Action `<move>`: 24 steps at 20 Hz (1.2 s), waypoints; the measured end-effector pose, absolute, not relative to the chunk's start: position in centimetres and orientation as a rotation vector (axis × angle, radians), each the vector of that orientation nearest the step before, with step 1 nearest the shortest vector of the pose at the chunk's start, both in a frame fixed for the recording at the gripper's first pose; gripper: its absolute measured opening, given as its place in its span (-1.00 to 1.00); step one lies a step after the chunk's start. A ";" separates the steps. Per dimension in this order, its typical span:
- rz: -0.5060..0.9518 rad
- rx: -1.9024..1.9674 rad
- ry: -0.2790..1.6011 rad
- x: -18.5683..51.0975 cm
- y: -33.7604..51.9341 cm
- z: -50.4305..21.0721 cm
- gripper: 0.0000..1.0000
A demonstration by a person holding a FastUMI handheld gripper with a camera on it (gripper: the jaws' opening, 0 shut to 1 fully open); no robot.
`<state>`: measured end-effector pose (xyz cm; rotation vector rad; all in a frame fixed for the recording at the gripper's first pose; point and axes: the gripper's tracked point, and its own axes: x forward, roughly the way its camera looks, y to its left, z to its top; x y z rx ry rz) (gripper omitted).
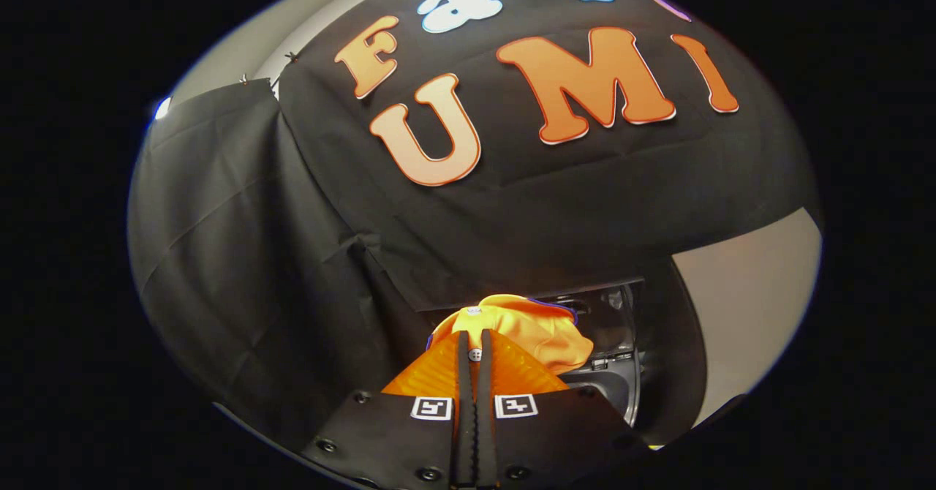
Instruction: Put the clothes into the washing machine and then close the washing machine lid.
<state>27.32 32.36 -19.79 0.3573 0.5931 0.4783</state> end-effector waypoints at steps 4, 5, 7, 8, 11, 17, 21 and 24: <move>0.466 0.341 0.657 28.1 33.5 -25.1 -0.84; 0.463 0.337 0.675 28.2 33.8 -26.5 -0.84; 0.451 0.334 0.696 28.7 33.9 -28.9 -0.84; 0.449 0.333 0.710 28.7 34.1 -30.1 -0.84; 0.433 0.318 0.746 29.2 34.6 -34.0 -0.84; 0.417 0.287 0.821 29.1 35.3 -40.8 -0.85; 0.400 0.284 0.869 28.7 35.6 -44.3 -0.84; 0.380 0.259 0.917 28.3 35.3 -46.8 -0.84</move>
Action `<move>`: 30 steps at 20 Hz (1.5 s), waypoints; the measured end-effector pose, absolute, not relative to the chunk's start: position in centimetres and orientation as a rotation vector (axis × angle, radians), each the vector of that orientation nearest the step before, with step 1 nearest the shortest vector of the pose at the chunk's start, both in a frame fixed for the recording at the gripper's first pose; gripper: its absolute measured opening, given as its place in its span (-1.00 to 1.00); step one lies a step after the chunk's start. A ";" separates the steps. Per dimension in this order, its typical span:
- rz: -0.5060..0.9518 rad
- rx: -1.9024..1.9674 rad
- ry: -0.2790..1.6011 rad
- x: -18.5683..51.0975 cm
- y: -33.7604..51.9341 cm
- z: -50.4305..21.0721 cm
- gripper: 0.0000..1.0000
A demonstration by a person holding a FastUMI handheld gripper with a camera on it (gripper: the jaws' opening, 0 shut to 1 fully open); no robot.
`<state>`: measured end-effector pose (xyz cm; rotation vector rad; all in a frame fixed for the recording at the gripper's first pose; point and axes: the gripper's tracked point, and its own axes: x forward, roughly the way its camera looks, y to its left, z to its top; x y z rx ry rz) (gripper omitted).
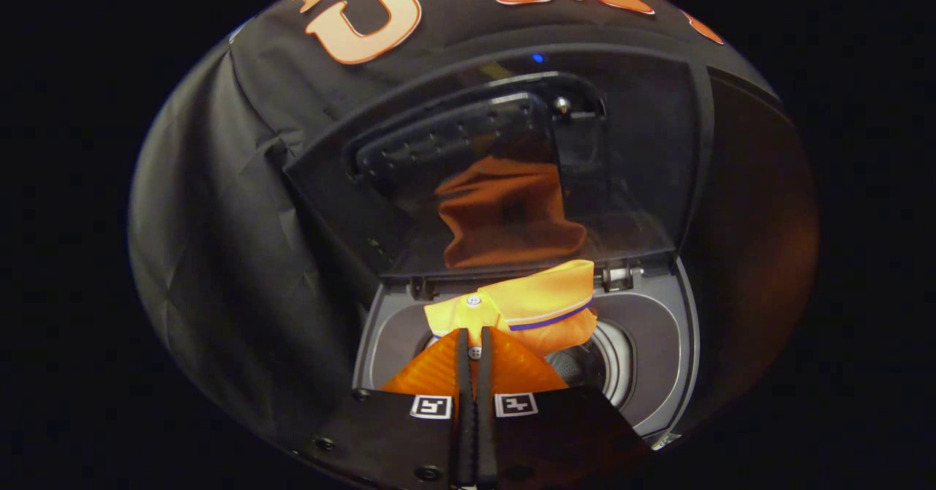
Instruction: Put the clothes into the washing machine and then close the washing machine lid.
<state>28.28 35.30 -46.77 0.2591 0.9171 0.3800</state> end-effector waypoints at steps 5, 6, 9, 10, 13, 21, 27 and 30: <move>0.364 0.266 0.984 27.5 35.4 -50.4 -0.84; 0.356 0.267 0.995 27.4 35.6 -51.3 -0.84; 0.346 0.233 1.019 27.0 35.4 -52.9 -0.84; 0.345 0.224 1.031 26.8 35.4 -53.4 -0.84; 0.324 0.185 1.056 26.9 35.1 -54.8 -0.84; 0.301 0.157 1.112 26.3 35.3 -57.3 -0.83; 0.247 0.155 1.096 26.9 34.7 -57.6 -0.63; 0.241 0.156 1.104 26.8 34.3 -57.6 -0.21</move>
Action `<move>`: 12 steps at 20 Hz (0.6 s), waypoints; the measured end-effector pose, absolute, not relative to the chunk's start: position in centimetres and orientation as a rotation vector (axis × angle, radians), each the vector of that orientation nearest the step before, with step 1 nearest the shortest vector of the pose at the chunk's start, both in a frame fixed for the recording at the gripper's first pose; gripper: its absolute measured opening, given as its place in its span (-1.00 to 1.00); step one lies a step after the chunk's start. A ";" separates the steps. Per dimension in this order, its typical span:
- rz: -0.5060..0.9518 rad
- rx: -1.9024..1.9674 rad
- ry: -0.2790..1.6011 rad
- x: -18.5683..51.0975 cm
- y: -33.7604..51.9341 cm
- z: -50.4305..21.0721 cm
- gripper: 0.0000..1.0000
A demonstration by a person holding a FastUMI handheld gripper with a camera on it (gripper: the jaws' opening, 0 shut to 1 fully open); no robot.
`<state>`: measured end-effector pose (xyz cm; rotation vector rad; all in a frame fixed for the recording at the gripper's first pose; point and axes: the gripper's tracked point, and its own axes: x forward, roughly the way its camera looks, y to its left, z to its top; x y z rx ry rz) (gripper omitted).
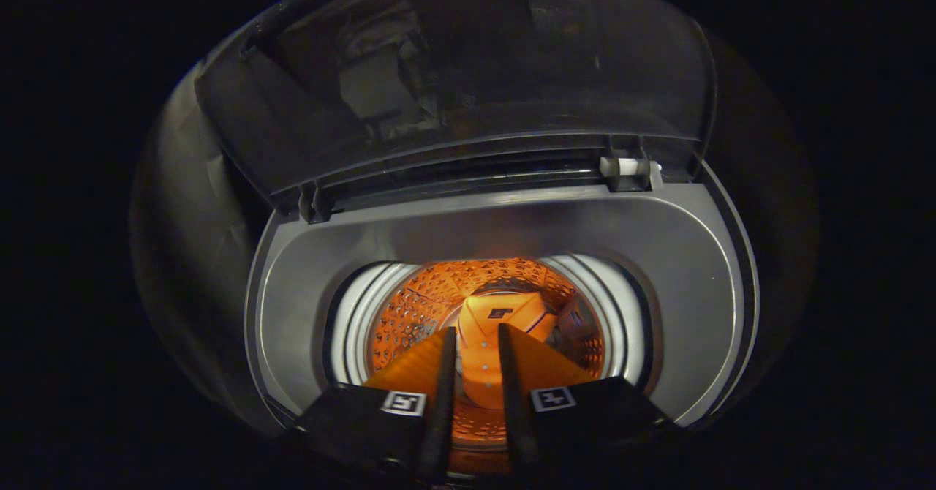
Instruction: Put the clothes into the washing machine and then close the washing machine lid.
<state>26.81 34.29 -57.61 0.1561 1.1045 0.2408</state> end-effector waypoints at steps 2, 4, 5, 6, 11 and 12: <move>0.248 0.164 1.120 26.4 34.3 -57.4 -0.05; 0.236 0.156 1.115 26.4 33.8 -57.2 0.22; 0.231 0.151 1.110 26.4 33.8 -57.2 0.35; 0.232 0.149 1.107 26.4 33.8 -57.1 0.52; 0.240 0.126 1.097 25.7 33.5 -56.1 0.98; 0.239 0.130 1.093 25.7 33.5 -55.9 0.98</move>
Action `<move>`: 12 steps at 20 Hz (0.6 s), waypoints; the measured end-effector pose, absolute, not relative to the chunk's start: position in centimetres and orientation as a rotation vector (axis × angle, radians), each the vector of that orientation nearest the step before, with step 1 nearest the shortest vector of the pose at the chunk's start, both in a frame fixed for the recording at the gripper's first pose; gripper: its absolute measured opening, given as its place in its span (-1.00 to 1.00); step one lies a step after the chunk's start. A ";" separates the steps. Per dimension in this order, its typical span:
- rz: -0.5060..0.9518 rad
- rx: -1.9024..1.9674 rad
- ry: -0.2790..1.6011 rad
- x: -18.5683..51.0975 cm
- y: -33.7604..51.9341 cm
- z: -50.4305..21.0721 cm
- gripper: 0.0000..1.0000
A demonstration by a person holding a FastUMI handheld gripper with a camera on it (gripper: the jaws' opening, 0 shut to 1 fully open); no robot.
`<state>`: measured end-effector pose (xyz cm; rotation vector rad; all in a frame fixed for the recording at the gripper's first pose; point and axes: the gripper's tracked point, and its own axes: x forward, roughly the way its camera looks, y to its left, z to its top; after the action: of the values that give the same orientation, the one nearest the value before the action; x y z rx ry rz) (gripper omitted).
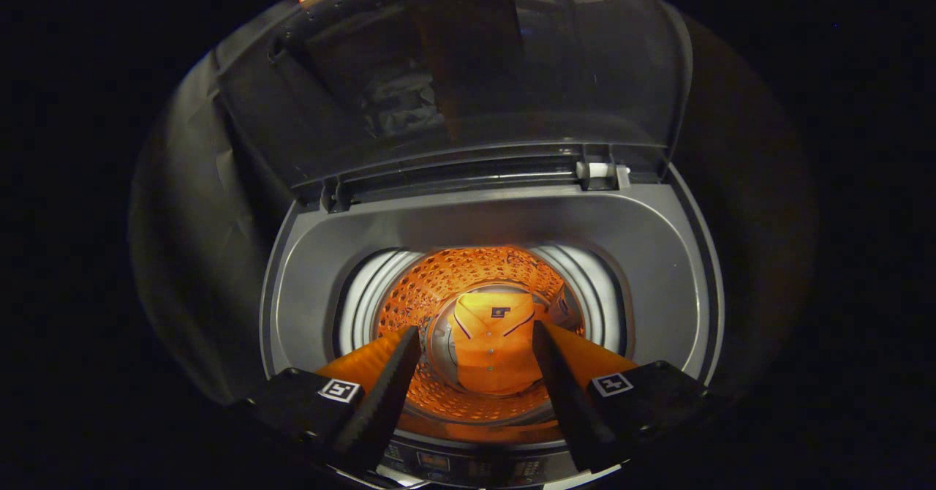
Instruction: Put the clothes into the washing machine and then close the washing machine lid.
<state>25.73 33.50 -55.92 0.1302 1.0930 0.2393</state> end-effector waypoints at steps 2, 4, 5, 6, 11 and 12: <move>0.246 0.147 1.089 25.5 33.7 -55.3 0.98; 0.245 0.136 1.072 25.5 33.6 -54.6 0.98; 0.245 0.131 1.054 25.7 33.4 -54.1 0.98; 0.244 0.133 1.031 26.1 33.5 -53.4 0.98; 0.251 0.130 0.912 28.2 33.8 -50.3 0.98; 0.254 0.128 0.889 28.8 34.0 -49.8 0.98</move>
<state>28.82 33.99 -49.78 0.1279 0.8885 0.2537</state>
